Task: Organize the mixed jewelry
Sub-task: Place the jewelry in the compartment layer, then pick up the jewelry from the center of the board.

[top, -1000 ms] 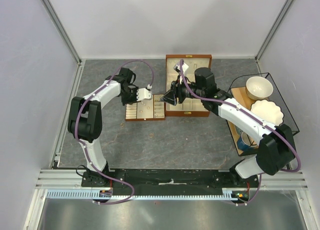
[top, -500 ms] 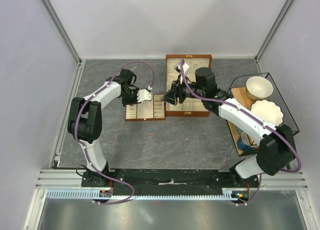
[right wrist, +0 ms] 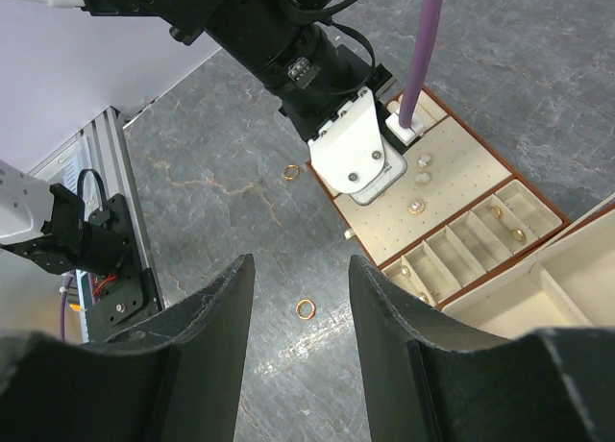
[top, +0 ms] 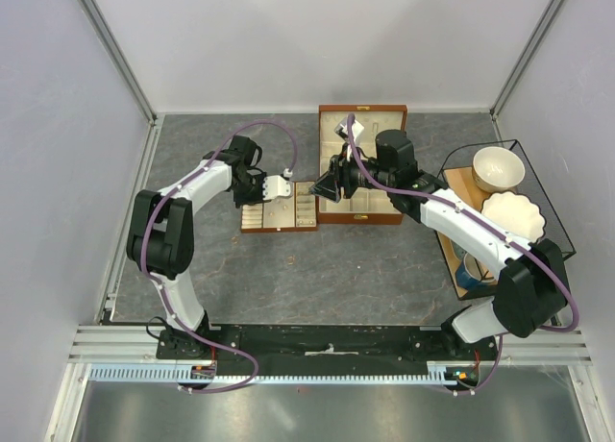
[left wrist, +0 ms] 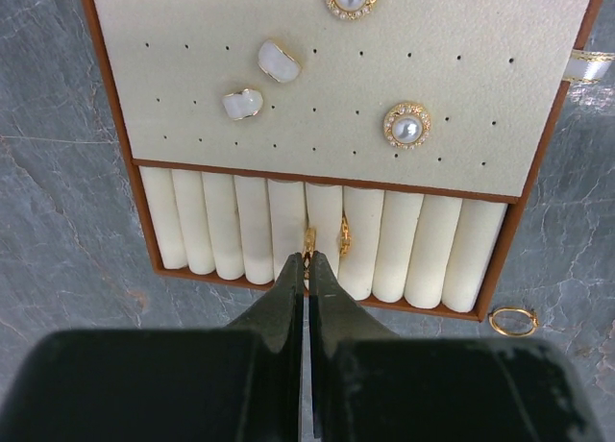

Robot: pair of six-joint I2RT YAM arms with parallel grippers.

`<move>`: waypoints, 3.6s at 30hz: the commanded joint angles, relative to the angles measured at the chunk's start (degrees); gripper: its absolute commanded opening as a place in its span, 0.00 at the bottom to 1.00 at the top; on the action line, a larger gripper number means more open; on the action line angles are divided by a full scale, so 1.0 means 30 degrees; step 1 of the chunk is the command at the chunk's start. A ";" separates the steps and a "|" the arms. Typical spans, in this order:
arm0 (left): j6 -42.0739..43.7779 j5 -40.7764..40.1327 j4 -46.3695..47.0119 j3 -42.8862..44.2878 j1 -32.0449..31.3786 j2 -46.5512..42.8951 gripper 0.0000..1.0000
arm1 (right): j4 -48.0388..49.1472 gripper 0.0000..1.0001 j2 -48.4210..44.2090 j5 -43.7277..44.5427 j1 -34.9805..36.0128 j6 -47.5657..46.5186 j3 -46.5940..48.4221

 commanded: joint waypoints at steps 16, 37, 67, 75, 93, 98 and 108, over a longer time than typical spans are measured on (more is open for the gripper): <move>0.0930 -0.0941 -0.0114 0.1557 -0.0316 0.2006 0.02 | 0.0948 0.52 -0.0728 -0.0316 -0.0175 -0.0004 -0.0268; -0.1588 -0.0181 0.0707 0.1233 -0.0611 -0.0775 0.48 | 0.0978 0.52 -0.1167 -0.0316 -0.0292 0.0025 -0.0473; -0.4692 0.1960 0.1522 -0.8842 0.1998 -0.8570 0.48 | 0.0070 0.54 -0.1460 0.0298 -0.0234 -0.1293 -0.0620; -0.5956 0.0964 0.3021 -0.8873 0.1675 -0.7429 0.41 | 0.0070 0.53 -0.1371 0.0240 -0.0263 -0.1293 -0.0591; -0.5547 0.0961 0.1880 -0.7233 0.2288 -0.5378 0.33 | 0.0275 0.51 -0.1958 0.0240 -0.0262 -0.1411 -0.1206; -0.5049 0.1079 0.1235 -0.6501 0.2875 -0.4587 0.33 | 0.0304 0.51 -0.1988 0.0182 -0.0263 -0.1410 -0.1235; -0.4930 0.1812 0.0707 -0.5827 0.3081 -0.3912 0.32 | 0.0333 0.50 -0.1987 0.0153 -0.0263 -0.1439 -0.1294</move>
